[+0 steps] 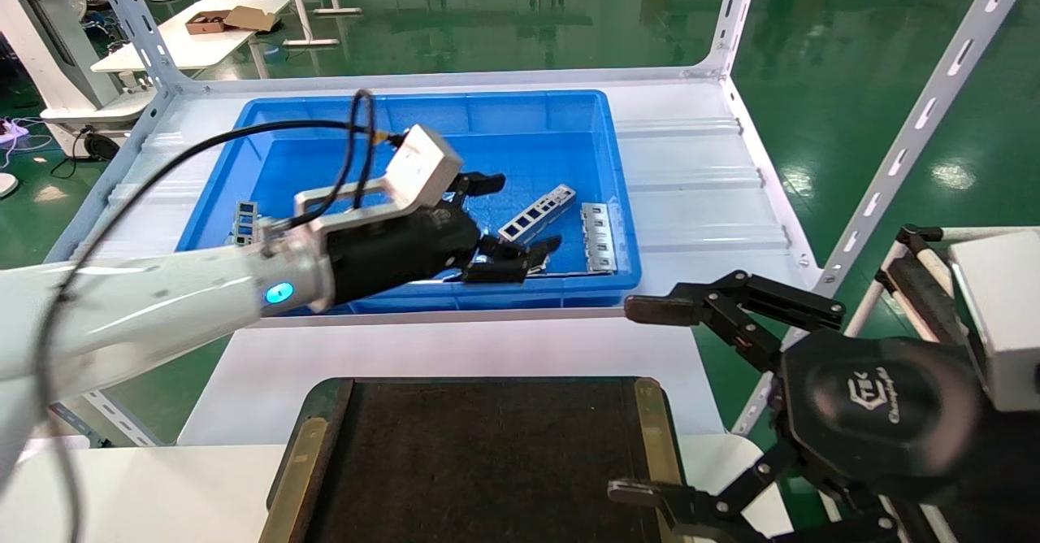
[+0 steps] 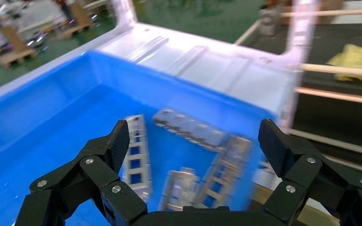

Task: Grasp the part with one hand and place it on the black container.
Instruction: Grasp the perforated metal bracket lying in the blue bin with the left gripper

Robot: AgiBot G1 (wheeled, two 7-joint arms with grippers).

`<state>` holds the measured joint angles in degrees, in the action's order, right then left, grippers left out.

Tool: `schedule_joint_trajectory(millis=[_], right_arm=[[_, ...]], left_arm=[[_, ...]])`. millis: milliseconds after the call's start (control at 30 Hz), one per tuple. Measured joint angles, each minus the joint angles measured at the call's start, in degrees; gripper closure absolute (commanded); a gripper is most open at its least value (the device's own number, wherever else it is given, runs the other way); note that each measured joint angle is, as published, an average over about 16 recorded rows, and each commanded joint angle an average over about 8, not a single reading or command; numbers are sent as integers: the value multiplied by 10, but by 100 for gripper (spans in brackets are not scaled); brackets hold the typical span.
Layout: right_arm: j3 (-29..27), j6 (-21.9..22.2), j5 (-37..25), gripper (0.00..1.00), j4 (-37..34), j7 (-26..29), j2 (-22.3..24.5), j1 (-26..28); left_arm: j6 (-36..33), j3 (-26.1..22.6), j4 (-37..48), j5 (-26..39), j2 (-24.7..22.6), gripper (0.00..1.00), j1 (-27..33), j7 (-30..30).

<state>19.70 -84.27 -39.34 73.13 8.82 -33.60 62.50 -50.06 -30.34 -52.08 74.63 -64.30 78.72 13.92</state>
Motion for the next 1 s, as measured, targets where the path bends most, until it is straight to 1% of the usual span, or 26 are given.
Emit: schedule_joint_trajectory(millis=[200, 367, 400, 433, 467, 500, 633, 667, 700, 733, 767, 1000], right_arm=[[0, 0, 0, 0, 0, 0, 0, 0], [0, 0, 0, 0, 0, 0, 0, 0], [0, 0, 0, 8, 0, 0, 0, 0], [0, 0, 0, 20, 0, 0, 0, 0], [0, 0, 0, 33, 0, 0, 0, 0], [0, 0, 0, 45, 0, 0, 0, 0], [0, 0, 0, 95, 0, 0, 0, 0], [0, 0, 0, 100, 0, 0, 0, 0], [0, 0, 0, 100, 0, 0, 0, 0], [0, 0, 0, 100, 0, 0, 0, 0], [0, 0, 0, 100, 0, 0, 0, 0], [0, 0, 0, 100, 0, 0, 0, 0]], left_arm=[[40, -15, 103, 29, -63, 0, 37, -14], [62, -23, 172, 39, -101, 0, 63, -27], [66, -26, 184, 40, -107, 0, 67, -29], [69, -28, 194, 41, -112, 2, 71, -31], [73, -31, 204, 41, -117, 9, 75, -32], [77, -34, 213, 41, -121, 19, 79, -33], [91, -48, 239, 37, -131, 69, 90, -33], [95, -53, 244, 35, -133, 81, 91, -32], [99, -57, 248, 33, -134, 92, 93, -31], [103, -61, 252, 31, -135, 98, 94, -30], [107, -66, 255, 28, -136, 100, 96, -28], [130, -99, 268, 7, -136, 100, 98, -17]])
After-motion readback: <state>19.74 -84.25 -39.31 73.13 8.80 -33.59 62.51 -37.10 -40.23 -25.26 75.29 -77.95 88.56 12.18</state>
